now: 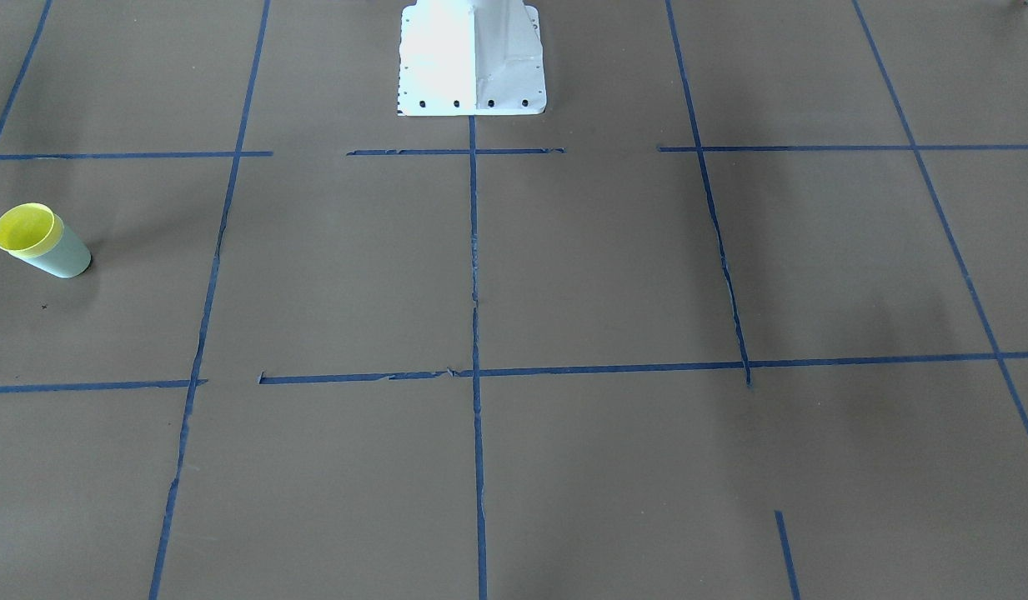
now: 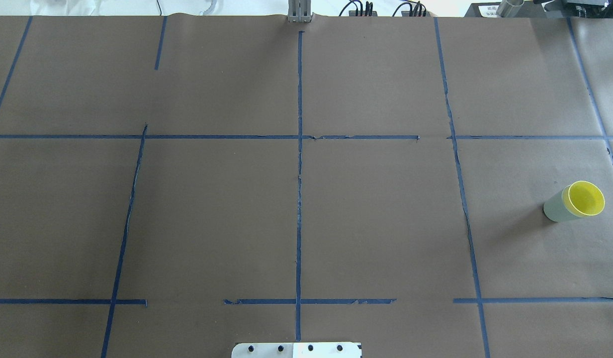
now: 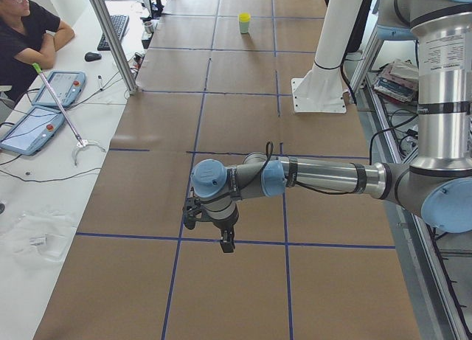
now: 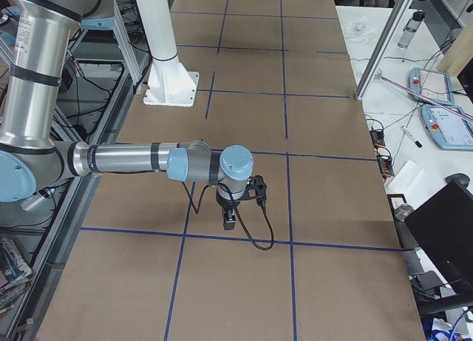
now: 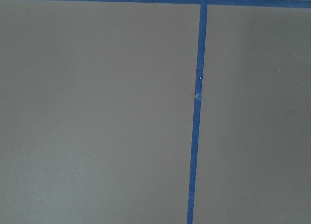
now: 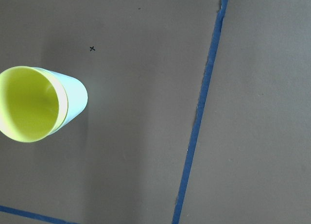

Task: Transfer and stack yellow cup on green cup

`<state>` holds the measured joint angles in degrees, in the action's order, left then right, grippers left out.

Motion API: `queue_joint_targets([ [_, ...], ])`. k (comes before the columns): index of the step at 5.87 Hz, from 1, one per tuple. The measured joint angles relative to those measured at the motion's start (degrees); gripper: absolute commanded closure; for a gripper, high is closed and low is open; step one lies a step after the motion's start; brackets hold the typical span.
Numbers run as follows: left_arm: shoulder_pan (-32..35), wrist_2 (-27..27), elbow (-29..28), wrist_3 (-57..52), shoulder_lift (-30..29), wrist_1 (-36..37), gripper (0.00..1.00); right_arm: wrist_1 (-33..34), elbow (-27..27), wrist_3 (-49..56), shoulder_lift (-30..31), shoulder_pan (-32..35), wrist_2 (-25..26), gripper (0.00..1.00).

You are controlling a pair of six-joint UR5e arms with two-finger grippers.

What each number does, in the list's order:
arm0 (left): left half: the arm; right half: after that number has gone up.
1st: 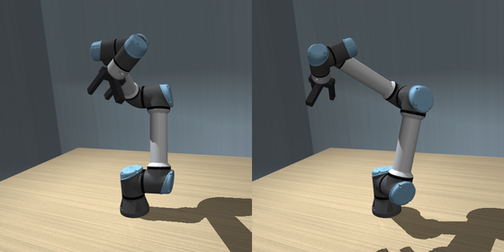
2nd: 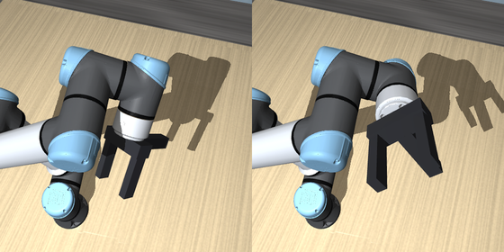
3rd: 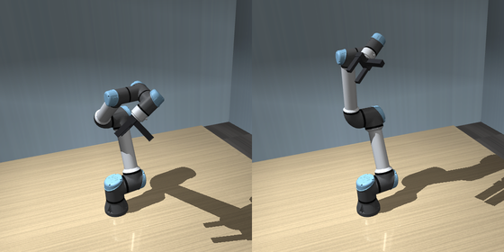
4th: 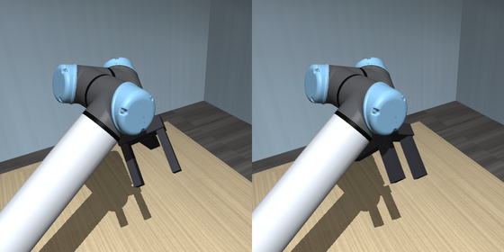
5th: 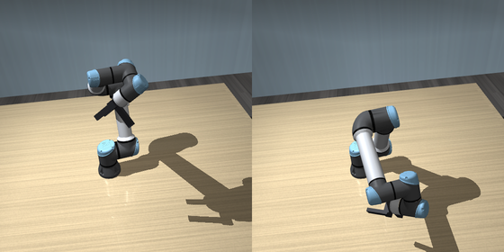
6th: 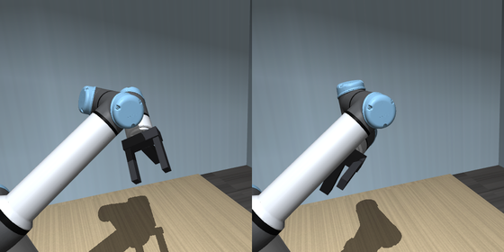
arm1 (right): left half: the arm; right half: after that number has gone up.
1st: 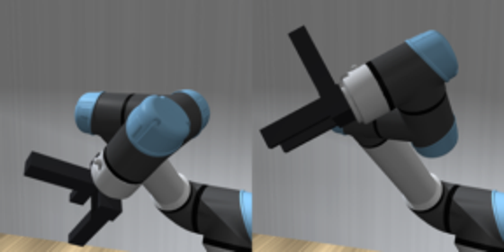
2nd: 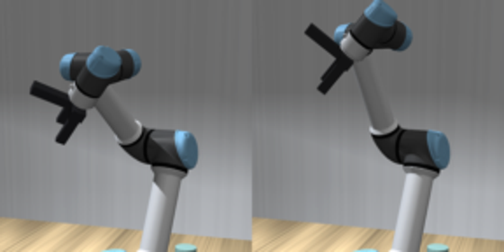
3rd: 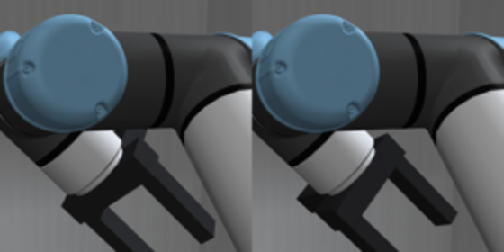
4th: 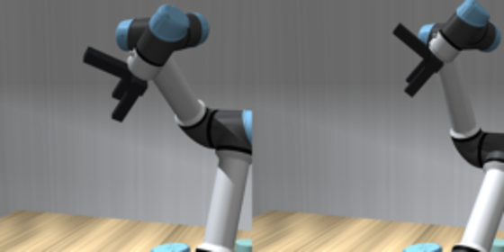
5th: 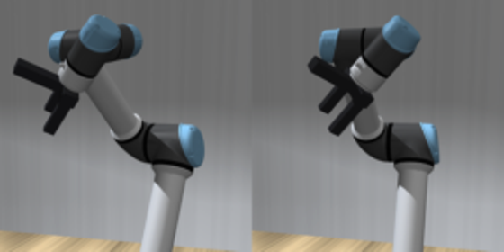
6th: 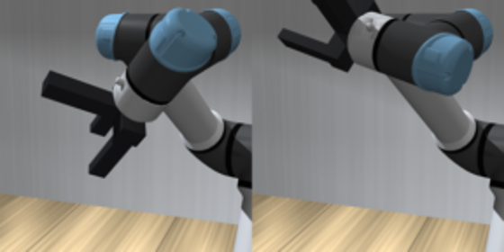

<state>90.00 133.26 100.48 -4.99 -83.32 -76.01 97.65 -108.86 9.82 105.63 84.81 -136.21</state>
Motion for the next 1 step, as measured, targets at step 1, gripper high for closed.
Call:
queue_joint_targets([
  [1, 0.0, -0.1, -0.02, -0.01, 0.0, 0.01, 0.0, -0.03, 0.01, 0.04, 0.06, 0.03, 0.17, 0.0],
])
